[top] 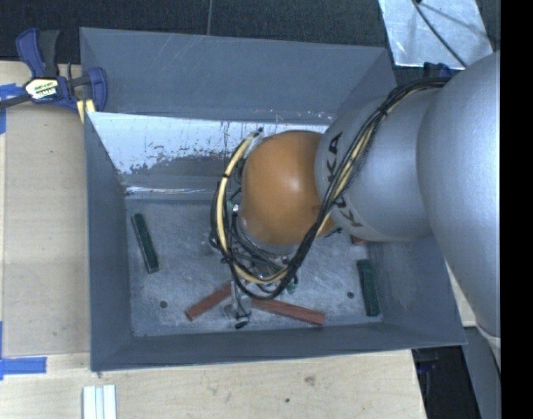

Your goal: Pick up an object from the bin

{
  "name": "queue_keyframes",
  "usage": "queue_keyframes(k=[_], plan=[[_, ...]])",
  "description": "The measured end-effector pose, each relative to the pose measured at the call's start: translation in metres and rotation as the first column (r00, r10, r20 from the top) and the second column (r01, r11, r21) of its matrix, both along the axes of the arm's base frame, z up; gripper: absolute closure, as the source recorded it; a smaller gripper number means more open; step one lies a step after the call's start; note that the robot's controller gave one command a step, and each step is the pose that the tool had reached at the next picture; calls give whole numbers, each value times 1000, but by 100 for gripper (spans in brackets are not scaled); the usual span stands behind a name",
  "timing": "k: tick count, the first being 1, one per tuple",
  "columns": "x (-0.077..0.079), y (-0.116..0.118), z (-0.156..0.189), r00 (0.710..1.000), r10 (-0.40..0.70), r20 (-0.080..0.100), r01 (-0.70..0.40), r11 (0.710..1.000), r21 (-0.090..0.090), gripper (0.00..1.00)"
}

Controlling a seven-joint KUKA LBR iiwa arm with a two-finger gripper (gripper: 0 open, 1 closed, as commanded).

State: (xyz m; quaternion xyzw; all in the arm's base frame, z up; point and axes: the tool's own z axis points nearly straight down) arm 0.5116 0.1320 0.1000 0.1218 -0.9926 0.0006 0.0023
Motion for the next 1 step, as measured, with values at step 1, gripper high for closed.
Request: queue_keyframes(k=[1], plan=[[-15,-13,-30,995,-95,5,95,995,2,0]])
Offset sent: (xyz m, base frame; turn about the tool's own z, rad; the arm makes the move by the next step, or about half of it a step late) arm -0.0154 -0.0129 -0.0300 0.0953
